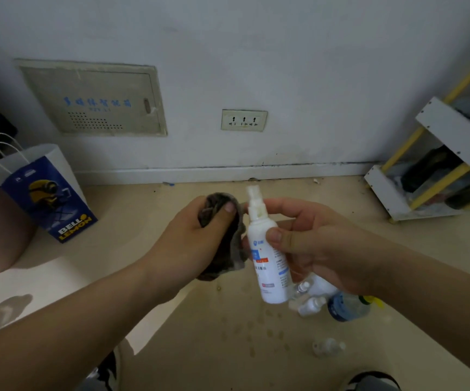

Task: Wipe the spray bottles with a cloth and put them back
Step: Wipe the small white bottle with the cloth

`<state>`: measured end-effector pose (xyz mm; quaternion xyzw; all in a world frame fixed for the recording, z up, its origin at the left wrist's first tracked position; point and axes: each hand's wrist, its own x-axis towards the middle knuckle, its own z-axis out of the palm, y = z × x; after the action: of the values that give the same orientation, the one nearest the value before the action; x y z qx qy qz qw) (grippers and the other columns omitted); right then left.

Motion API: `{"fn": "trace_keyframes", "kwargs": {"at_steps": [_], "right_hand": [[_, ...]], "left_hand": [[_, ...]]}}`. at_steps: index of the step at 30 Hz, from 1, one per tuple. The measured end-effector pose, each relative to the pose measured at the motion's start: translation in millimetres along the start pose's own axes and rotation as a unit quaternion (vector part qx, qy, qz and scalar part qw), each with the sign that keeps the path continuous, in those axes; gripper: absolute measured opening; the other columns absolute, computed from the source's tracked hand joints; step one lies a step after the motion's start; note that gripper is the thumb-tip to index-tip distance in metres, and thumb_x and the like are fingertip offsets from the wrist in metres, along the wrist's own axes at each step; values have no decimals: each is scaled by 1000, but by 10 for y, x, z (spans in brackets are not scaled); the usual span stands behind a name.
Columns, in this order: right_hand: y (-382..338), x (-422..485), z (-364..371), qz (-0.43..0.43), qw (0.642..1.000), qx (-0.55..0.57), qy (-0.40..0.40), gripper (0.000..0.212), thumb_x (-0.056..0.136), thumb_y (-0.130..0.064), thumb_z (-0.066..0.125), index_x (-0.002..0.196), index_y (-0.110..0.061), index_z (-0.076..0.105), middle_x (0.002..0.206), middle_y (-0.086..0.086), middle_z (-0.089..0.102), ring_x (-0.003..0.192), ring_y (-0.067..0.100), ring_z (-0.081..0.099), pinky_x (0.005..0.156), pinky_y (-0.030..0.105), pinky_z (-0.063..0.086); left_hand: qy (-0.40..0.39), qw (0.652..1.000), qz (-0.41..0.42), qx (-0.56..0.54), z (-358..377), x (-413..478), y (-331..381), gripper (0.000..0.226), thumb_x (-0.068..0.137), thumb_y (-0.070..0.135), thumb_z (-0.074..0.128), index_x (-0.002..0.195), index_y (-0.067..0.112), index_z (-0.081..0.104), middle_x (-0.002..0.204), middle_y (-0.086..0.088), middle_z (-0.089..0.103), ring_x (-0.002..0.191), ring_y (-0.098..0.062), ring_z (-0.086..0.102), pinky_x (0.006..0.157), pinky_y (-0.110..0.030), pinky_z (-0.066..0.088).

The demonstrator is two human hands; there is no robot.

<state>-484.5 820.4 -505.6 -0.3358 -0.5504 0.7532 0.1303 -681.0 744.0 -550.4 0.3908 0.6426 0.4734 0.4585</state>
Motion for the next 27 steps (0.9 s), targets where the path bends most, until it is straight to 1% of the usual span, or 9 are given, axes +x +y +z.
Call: {"fn": "trace_keyframes", "kwargs": {"at_steps": [2, 5, 9, 12, 15, 16, 18, 23, 27], "right_hand": [[10, 18, 23, 7, 1000, 3, 12, 42, 89, -5, 69, 130, -14, 64, 102, 18, 75, 87, 23, 74, 68, 27, 57], [-2, 23, 53, 18, 999, 7, 35, 37, 93, 0, 60, 128, -12, 64, 103, 20, 75, 80, 22, 74, 60, 25, 56], [-5, 41, 40, 35, 995, 36, 88, 33, 95, 1, 62, 126, -7, 60, 97, 23, 72, 70, 25, 72, 49, 23, 53], [-4, 51, 74, 28, 993, 55, 105, 38, 93, 2, 65, 128, -8, 57, 98, 22, 71, 78, 32, 71, 49, 25, 55], [-15, 79, 147, 2, 991, 73, 114, 38, 93, 4, 64, 127, -12, 58, 110, 26, 71, 91, 38, 72, 56, 28, 59], [-13, 94, 144, -3, 989, 82, 123, 36, 94, 3, 63, 126, -13, 58, 111, 26, 71, 91, 37, 72, 57, 29, 59], [-8, 121, 134, -5, 983, 105, 149, 31, 96, -1, 62, 125, -13, 58, 105, 24, 72, 84, 34, 72, 55, 29, 57], [-1, 194, 129, -7, 980, 121, 160, 19, 99, -14, 62, 117, -10, 57, 105, 20, 74, 88, 33, 73, 71, 43, 61], [-52, 296, -95, 6, 974, -74, 212, 39, 100, -43, 56, 93, -6, 63, 81, 15, 62, 64, 24, 61, 57, 38, 50]], "left_hand": [[-19, 999, 6, -28, 37, -30, 28, 29, 106, 47, 45, 113, 30, 67, 100, 9, 78, 94, -12, 75, 85, -33, 62], [-38, 998, 46, -22, 59, -59, 60, 34, 108, 48, 38, 118, 31, 66, 109, 9, 75, 105, -12, 71, 99, -40, 55], [-36, 992, 107, -54, 47, -97, 155, 53, 88, 57, 49, 135, 35, 56, 107, 15, 71, 94, 2, 68, 77, -17, 56], [-29, 996, 55, -58, 68, -70, 140, 86, 73, 71, 70, 148, 42, 41, 124, 24, 64, 104, 9, 64, 81, -15, 54], [-77, 993, -44, -79, 220, -121, 60, 60, 80, 71, 70, 128, 36, 63, 119, 2, 74, 98, -15, 73, 78, -36, 63], [-100, 987, -71, -107, 276, -142, 22, 46, 85, 67, 68, 121, 39, 67, 113, -3, 76, 97, -24, 74, 81, -48, 64], [-133, 970, -102, -177, 334, -187, -13, 33, 92, 57, 68, 121, 42, 66, 110, -7, 76, 101, -30, 74, 87, -55, 61], [-146, 959, -123, -212, 264, -154, 45, 32, 98, 34, 65, 128, 22, 67, 116, -12, 76, 103, -26, 75, 87, -43, 60], [-156, 949, -148, -232, 197, -123, 117, 39, 83, 36, 72, 119, 22, 72, 98, 0, 80, 87, -13, 77, 81, -32, 63]]}}
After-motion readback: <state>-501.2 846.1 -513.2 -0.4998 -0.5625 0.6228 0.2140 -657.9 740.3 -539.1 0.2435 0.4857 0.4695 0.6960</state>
